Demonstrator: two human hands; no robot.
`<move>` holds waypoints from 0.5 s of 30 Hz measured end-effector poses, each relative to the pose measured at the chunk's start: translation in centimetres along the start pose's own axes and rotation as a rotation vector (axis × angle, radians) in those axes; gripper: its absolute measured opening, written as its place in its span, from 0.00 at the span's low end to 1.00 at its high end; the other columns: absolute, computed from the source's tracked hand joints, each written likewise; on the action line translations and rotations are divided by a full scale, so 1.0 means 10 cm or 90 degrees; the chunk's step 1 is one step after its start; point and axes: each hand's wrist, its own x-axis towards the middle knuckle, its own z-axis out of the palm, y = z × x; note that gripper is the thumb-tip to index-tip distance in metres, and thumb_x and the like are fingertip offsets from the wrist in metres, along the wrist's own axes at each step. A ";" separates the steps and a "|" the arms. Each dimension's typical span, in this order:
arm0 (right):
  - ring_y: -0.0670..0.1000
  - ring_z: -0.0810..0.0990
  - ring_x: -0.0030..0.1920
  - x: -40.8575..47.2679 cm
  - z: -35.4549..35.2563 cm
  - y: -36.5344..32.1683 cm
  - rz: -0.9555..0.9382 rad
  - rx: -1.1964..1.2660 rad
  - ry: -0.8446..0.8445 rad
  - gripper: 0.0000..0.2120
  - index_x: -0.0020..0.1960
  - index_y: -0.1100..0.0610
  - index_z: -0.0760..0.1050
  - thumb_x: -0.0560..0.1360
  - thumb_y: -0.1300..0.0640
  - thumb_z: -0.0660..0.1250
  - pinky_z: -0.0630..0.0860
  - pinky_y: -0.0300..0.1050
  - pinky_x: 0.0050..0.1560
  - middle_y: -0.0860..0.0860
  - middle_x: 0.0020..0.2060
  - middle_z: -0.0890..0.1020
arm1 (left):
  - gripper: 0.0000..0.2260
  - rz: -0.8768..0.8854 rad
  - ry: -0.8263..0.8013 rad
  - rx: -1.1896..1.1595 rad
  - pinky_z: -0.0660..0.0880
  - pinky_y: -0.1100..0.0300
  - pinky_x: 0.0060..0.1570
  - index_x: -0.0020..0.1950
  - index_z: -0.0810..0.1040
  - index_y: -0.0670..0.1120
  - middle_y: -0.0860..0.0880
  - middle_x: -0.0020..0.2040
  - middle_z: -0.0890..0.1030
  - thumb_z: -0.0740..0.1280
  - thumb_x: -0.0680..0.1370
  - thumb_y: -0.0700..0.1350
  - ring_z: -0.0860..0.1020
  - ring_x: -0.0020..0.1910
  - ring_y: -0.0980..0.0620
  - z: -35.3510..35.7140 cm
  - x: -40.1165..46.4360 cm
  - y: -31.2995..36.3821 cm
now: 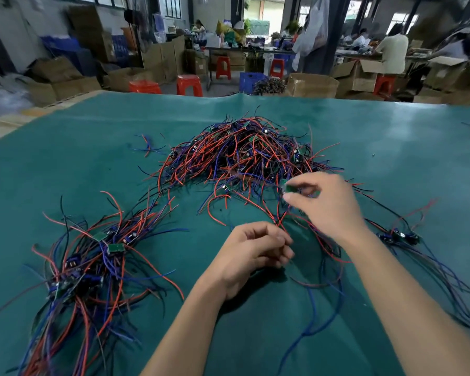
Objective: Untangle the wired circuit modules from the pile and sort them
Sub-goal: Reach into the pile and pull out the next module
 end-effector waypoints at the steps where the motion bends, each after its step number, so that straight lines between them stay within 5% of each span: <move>1: 0.44 0.79 0.38 -0.04 -0.06 0.00 0.009 0.068 0.056 0.09 0.45 0.41 0.85 0.70 0.54 0.80 0.75 0.42 0.44 0.43 0.40 0.84 | 0.05 -0.004 0.001 -0.004 0.76 0.63 0.39 0.45 0.82 0.43 0.42 0.40 0.83 0.66 0.76 0.38 0.79 0.36 0.51 0.00 0.00 0.01; 5: 0.47 0.70 0.33 -0.34 -0.14 -0.12 0.008 0.348 0.135 0.09 0.46 0.39 0.85 0.70 0.53 0.77 0.69 0.44 0.38 0.46 0.31 0.75 | 0.06 -0.002 0.003 -0.031 0.77 0.62 0.36 0.47 0.83 0.43 0.41 0.42 0.83 0.67 0.74 0.41 0.79 0.36 0.51 0.00 0.01 0.01; 7: 0.46 0.76 0.35 -0.51 -0.10 -0.20 -0.004 0.409 0.071 0.11 0.50 0.43 0.86 0.71 0.57 0.76 0.74 0.39 0.40 0.44 0.34 0.81 | 0.06 -0.002 0.010 -0.064 0.77 0.62 0.34 0.48 0.84 0.45 0.42 0.43 0.84 0.68 0.76 0.45 0.80 0.35 0.51 0.01 0.02 0.02; 11: 0.44 0.84 0.44 -0.67 0.08 -0.28 -0.033 0.268 -0.016 0.16 0.52 0.46 0.85 0.72 0.66 0.74 0.78 0.38 0.50 0.42 0.44 0.87 | 0.12 -0.005 0.029 -0.121 0.75 0.62 0.32 0.46 0.85 0.48 0.46 0.40 0.83 0.67 0.78 0.54 0.81 0.36 0.51 -0.02 0.03 0.04; 15: 0.44 0.81 0.52 -0.69 0.10 -0.30 -0.003 0.197 0.014 0.21 0.52 0.43 0.87 0.70 0.67 0.73 0.74 0.32 0.53 0.35 0.45 0.86 | 0.06 0.029 0.068 -0.140 0.74 0.64 0.31 0.45 0.83 0.46 0.47 0.37 0.80 0.68 0.76 0.47 0.80 0.33 0.53 -0.05 0.04 0.02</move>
